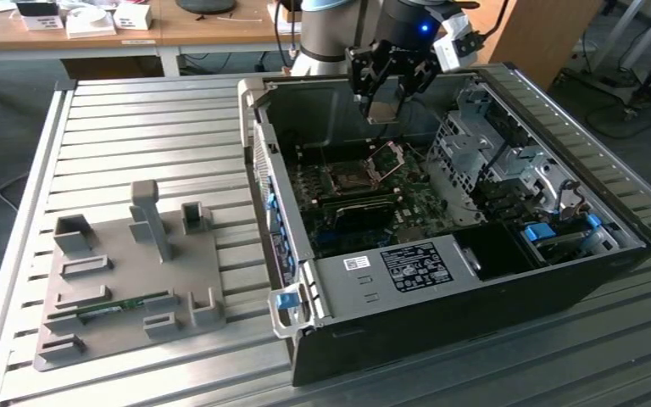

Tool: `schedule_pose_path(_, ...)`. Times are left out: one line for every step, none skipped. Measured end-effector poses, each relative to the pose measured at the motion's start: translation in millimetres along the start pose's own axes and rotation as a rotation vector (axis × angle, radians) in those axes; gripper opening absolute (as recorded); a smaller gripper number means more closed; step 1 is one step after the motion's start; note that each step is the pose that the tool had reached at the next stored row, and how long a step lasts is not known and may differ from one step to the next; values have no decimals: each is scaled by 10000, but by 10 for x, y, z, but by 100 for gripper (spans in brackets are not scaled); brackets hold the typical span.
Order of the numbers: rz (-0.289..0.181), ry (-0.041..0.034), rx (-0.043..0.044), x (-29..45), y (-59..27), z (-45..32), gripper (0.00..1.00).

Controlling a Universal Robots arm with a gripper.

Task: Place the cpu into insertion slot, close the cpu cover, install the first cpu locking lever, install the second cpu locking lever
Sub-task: 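Place the cpu into insertion slot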

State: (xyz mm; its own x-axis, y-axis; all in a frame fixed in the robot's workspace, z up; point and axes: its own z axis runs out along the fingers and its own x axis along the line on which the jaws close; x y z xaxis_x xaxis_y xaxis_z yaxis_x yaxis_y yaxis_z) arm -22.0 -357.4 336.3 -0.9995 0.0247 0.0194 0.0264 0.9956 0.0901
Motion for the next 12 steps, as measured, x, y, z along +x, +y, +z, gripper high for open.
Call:
schedule_pose_path(0,0,1,0,0,2,54)
schedule_pose_path(0,0,0,0,0,2,54)
schedule_pose_path(5,-1,1,0,0,2,54)
schedule_pose_path(11,-1,0,0,0,2,54)
schedule_pose_path(21,-2,0,0,0,2,54)
schedule_pose_path(29,-3,-1,0,0,2,54)
schedule_pose_path(29,-3,0,0,0,2,54)
schedule_pose_path(31,-3,-1,0,0,2,54)
schedule_pose_path(31,-3,0,0,0,2,54)
schedule_pose_path(31,-3,-1,0,0,2,54)
schedule_pose_path(31,-3,-1,0,0,2,54)
schedule_pose_path(31,-3,0,0,0,2,54)
